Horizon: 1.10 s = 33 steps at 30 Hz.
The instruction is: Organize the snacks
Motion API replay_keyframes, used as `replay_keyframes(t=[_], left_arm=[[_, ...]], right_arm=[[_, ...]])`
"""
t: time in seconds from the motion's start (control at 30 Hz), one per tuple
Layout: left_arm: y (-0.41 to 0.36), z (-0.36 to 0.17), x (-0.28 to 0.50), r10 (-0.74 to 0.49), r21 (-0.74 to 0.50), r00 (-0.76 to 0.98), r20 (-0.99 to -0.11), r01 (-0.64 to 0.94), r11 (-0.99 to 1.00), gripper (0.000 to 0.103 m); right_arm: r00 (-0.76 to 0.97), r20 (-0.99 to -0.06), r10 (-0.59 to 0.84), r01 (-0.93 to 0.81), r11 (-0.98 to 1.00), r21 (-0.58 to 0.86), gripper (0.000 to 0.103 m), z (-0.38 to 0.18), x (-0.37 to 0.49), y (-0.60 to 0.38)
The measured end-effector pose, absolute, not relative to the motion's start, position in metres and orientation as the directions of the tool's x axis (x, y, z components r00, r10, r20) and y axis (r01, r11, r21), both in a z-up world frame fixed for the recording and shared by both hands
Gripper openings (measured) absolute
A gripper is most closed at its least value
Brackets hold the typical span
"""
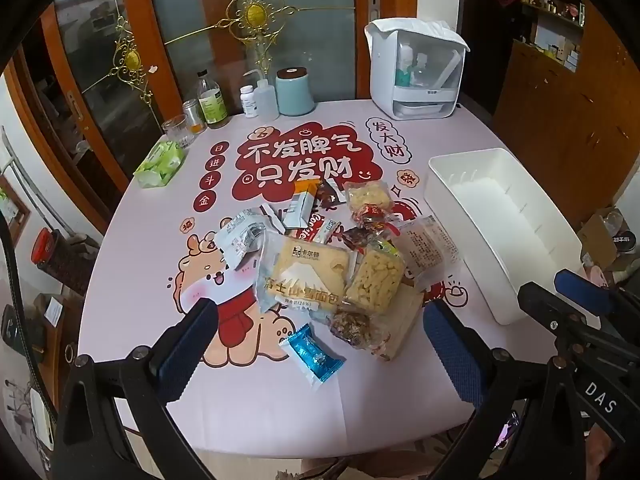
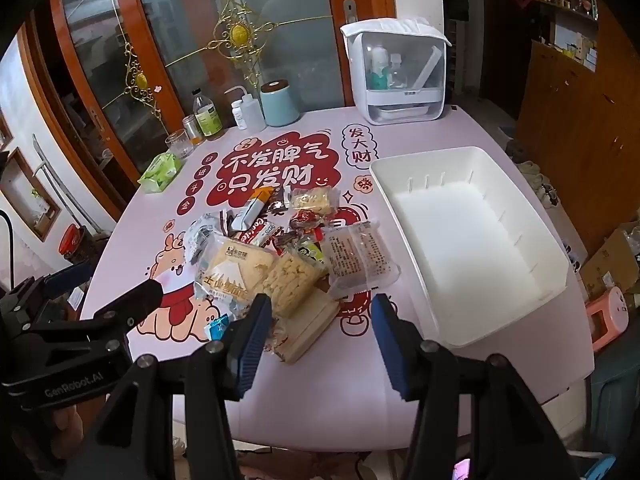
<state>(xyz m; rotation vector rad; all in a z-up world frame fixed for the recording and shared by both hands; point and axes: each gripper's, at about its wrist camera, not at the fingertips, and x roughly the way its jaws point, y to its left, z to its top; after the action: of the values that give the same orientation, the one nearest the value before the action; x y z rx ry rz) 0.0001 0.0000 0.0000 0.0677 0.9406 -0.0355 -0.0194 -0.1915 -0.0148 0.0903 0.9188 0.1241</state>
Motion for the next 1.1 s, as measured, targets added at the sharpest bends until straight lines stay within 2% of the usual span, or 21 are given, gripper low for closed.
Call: replay_keyframes(t=[1.1], left_arm=[[-0.001, -0.004, 0.004, -0.04, 0.013, 0.583, -0.811, 0.087, 0.996, 0.102]], right_arm=[[0.589, -0.794, 0.152, -0.066, 0.988, 0.14, 0.052, -0.018, -0.009, -0.194]])
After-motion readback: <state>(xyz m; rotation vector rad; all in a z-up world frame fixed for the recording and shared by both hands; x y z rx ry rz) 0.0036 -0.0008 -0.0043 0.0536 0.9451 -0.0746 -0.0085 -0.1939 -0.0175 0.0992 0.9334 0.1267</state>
